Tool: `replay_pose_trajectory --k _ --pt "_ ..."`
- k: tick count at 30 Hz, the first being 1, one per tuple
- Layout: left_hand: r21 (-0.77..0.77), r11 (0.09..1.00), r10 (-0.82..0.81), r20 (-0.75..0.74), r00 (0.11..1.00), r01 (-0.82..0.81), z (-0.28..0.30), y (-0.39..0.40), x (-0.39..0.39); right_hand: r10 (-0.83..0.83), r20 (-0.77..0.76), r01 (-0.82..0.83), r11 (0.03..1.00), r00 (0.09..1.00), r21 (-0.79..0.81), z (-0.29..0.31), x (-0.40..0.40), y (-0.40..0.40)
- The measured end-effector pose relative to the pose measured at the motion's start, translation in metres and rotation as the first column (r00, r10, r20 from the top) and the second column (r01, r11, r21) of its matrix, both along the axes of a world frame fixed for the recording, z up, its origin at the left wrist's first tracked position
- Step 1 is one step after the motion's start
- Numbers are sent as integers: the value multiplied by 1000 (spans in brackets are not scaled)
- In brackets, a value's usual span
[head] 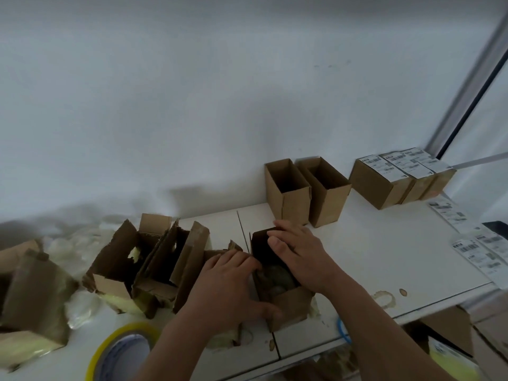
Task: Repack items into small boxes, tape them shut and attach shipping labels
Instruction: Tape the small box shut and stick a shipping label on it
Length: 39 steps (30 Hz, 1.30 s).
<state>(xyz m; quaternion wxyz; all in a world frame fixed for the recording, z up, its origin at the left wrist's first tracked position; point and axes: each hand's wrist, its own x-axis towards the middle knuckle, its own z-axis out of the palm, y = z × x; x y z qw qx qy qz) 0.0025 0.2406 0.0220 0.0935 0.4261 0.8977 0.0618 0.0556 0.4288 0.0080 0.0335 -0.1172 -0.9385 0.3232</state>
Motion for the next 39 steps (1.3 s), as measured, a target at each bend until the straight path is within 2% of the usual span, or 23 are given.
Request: replay_pose_trajectory --k 7,13,17,27,36,39 --pt "23 999 39 -30 999 -39 -2 0 2 -58 15 57 997 998 53 -4 -1 11" --pt "22 994 107 -58 993 -106 -1 9 16 -60 104 47 990 993 130 1 -4 8" --pt "17 987 163 -42 986 -163 -3 14 24 -80 96 86 995 992 -50 2 -1 8" --pt "22 962 272 -95 958 -271 -7 25 43 -62 74 83 945 995 -316 -5 2 -2" --pt "-50 972 224 -69 972 -227 -11 20 34 -119 30 117 834 992 -539 -18 1 -12" --pt "-48 981 183 -72 980 -187 -12 18 31 -130 24 123 833 991 -539 -17 1 -12"
